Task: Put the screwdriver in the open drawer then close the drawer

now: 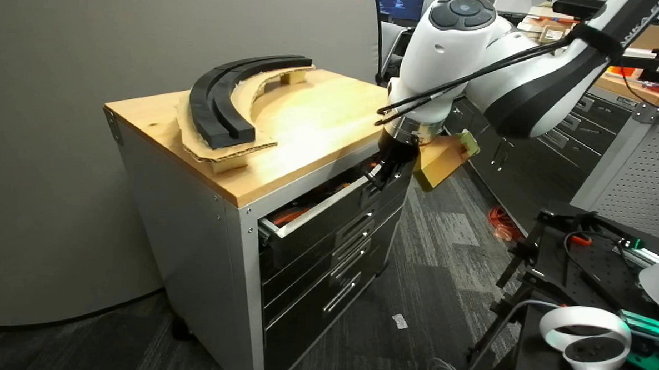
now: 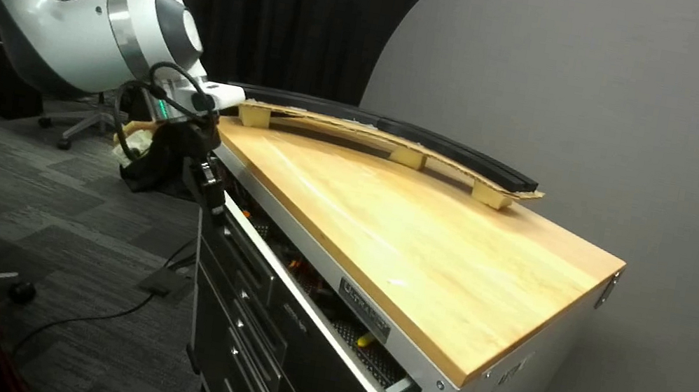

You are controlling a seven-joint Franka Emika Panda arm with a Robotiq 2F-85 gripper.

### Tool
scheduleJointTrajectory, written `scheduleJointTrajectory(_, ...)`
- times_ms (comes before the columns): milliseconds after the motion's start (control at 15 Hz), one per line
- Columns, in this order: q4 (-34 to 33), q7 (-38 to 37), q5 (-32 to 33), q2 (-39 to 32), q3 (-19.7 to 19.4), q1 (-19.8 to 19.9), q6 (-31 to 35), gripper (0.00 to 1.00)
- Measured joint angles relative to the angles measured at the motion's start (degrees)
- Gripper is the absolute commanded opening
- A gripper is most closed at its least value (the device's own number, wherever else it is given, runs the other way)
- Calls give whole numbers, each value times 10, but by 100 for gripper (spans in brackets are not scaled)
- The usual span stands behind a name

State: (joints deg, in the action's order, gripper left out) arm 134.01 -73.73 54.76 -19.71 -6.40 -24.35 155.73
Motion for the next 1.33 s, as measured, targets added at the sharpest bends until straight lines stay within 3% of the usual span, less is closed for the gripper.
scheduleJointTrajectory(333,-54,-185,159,-30,-46,-25,22,0)
scheduleJointTrajectory(400,-58,-210,174,-35,-47,-27,22,26)
scheduleJointTrajectory(467,-58,-227,183,-36,-47,-27,22,27)
scheduleJointTrajectory(600,-56,-225,175,-34,-45,-25,22,40)
scheduleJointTrajectory(800,-41,-121,97,-9,-26,3,23,63)
scheduleJointTrajectory(1067,-12,51,-36,67,44,79,18,94)
scheduleJointTrajectory(1133,-10,97,-80,85,62,95,13,99)
scheduleJointTrajectory(1333,-22,233,-224,126,120,132,-35,100)
